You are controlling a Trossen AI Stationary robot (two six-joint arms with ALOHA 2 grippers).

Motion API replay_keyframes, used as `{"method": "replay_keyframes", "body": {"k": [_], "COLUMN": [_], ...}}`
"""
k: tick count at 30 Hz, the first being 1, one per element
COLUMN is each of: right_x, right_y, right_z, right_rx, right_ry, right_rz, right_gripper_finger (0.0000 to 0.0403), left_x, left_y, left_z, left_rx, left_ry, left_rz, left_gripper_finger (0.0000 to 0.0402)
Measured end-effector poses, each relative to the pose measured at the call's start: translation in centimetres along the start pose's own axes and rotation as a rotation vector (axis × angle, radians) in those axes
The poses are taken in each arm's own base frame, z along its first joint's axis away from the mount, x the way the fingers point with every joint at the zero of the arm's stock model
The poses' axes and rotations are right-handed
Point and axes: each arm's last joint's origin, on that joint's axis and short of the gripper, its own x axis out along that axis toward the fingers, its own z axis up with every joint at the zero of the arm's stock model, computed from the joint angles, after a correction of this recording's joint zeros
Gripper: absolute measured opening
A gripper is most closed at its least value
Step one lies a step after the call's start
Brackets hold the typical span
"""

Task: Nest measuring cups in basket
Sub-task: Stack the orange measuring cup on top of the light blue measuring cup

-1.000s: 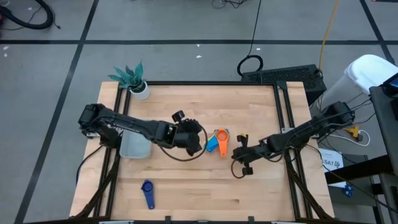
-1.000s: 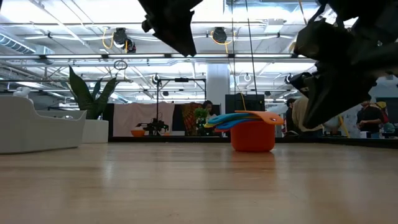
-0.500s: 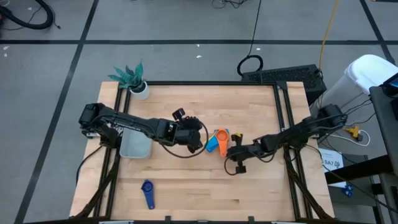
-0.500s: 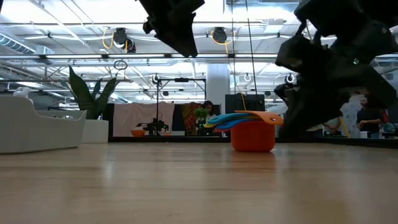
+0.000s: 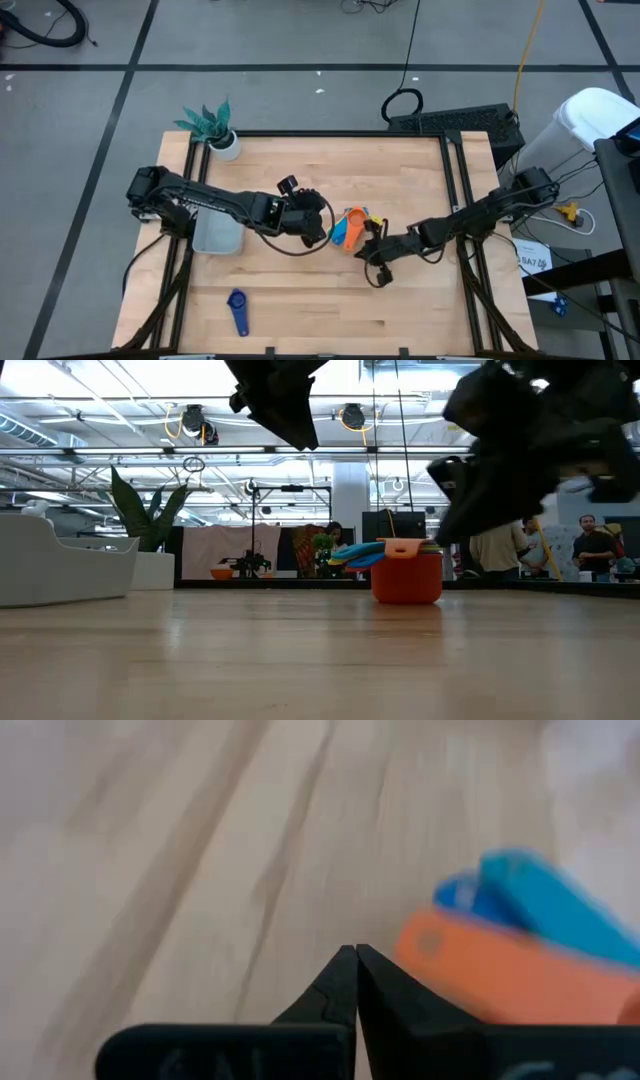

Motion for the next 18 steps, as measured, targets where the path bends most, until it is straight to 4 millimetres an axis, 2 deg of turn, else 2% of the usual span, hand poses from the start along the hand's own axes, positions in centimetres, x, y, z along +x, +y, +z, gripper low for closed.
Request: {"method": "replay_keyframes", "body": {"k": [6, 11, 15, 18], "right_x": [-1.1, -0.3, 0.1, 0.1], "right_y": [1.1, 0.4, 0.1, 0.0], "right_z": [-1.0, -1.3, -1.4, -1.4], "right_rx": [-0.025, -0.016, -0.016, -0.017], "right_ry": [0.118, 0.098, 0.088, 0.088], "right_rz": [-0.018, -0.074, -0.062, -0.064], "right_gripper_finger": [0.0, 0.0, 0.0, 0.0], "left_x": [0.4, 3.2, 5.4, 6.6], "left_y": [0.2, 1.1, 1.5, 1.8], "left_z": [-0.3, -2.0, -3.2, -3.5], "left_rx": [0.028, 0.028, -0.033, -0.083], "left_ry": [0.014, 0.028, 0.017, -0.029], "left_rz": [0.011, 0.025, -0.056, -0.138], "left_gripper_finger": [0.0152, 0.0152, 0.0152, 0.0152]}}
